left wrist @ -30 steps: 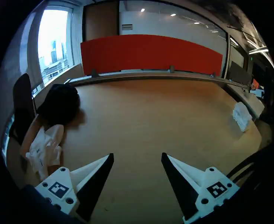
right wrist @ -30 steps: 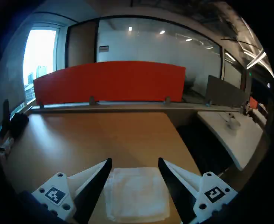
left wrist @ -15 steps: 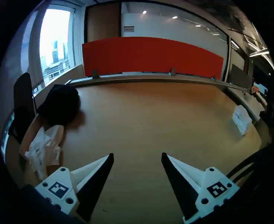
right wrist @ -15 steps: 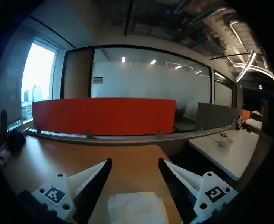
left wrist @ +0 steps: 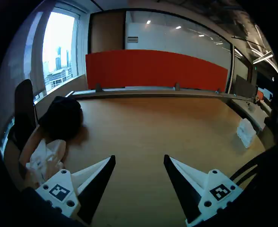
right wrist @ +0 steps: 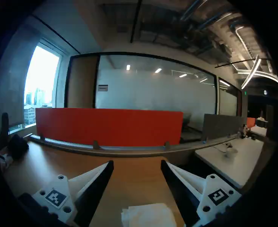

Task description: Fold towel

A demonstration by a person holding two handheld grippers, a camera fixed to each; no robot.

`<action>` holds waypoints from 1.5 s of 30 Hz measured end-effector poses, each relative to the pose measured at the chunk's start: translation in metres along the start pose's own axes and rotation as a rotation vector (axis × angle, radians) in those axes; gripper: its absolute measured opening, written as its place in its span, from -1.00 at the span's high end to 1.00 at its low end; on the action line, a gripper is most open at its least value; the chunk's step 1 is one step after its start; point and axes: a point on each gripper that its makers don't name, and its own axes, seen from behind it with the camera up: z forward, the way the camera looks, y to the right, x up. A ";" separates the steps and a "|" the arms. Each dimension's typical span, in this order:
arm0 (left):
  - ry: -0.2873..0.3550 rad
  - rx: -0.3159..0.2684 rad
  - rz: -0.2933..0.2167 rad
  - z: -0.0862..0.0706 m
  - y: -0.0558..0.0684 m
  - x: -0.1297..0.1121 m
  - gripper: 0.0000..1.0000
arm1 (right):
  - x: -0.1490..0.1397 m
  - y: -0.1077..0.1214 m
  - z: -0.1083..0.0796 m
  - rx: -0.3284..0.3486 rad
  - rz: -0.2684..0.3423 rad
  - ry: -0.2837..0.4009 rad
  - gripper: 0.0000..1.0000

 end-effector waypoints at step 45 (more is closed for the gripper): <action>0.396 0.045 -0.033 0.021 -0.035 0.182 -0.89 | 0.045 -0.165 0.012 0.131 0.015 0.062 -0.93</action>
